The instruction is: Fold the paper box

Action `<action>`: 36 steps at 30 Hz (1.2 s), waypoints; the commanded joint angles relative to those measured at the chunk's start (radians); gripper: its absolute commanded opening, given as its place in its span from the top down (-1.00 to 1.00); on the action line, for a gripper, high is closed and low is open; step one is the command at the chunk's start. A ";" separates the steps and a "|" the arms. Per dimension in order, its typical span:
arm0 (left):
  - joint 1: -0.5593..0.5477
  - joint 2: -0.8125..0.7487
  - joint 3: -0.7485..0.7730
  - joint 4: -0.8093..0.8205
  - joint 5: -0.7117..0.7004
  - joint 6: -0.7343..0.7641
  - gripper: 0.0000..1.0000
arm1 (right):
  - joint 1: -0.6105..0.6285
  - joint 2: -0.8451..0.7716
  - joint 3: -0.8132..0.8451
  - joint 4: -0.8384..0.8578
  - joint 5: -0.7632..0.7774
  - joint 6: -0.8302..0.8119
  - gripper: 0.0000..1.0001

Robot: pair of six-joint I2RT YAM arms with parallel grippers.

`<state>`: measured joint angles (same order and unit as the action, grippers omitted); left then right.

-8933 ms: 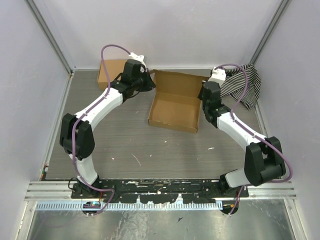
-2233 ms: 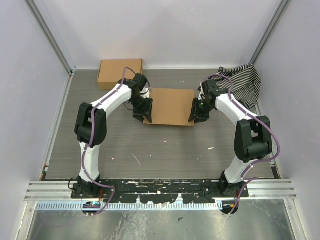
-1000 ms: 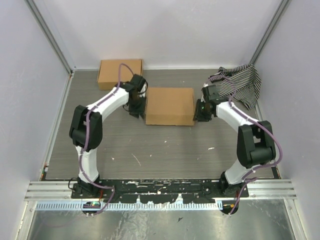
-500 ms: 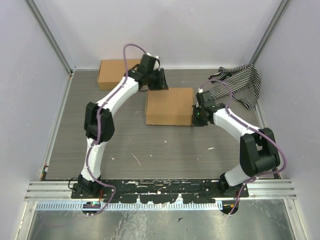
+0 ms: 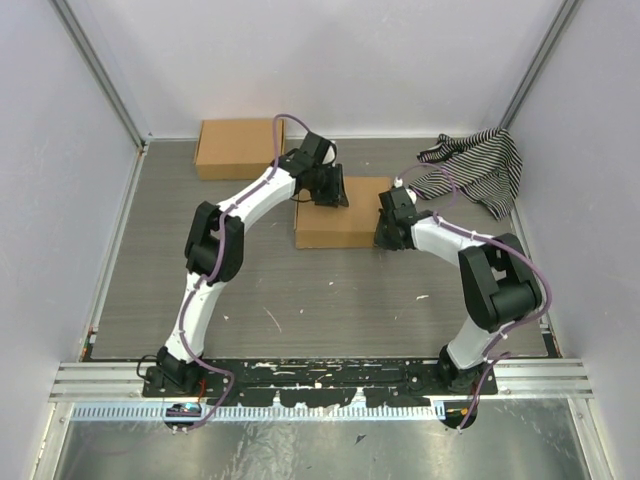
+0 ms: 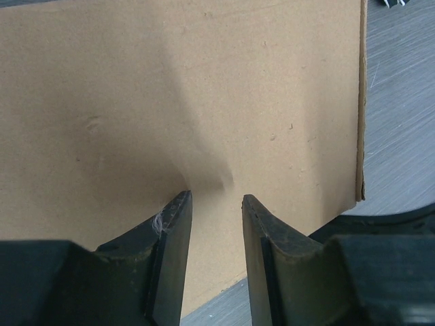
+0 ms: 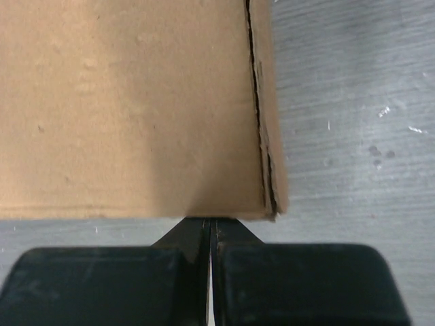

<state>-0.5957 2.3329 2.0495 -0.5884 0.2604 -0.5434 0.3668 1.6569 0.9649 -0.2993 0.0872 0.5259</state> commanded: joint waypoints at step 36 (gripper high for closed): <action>0.068 -0.036 -0.151 -0.045 0.098 0.044 0.12 | 0.307 0.170 0.111 0.483 0.023 0.026 0.98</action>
<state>-0.5476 2.2951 1.9297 -0.4808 0.3893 -0.5255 0.6739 1.8244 1.0378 0.1017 0.0425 0.5484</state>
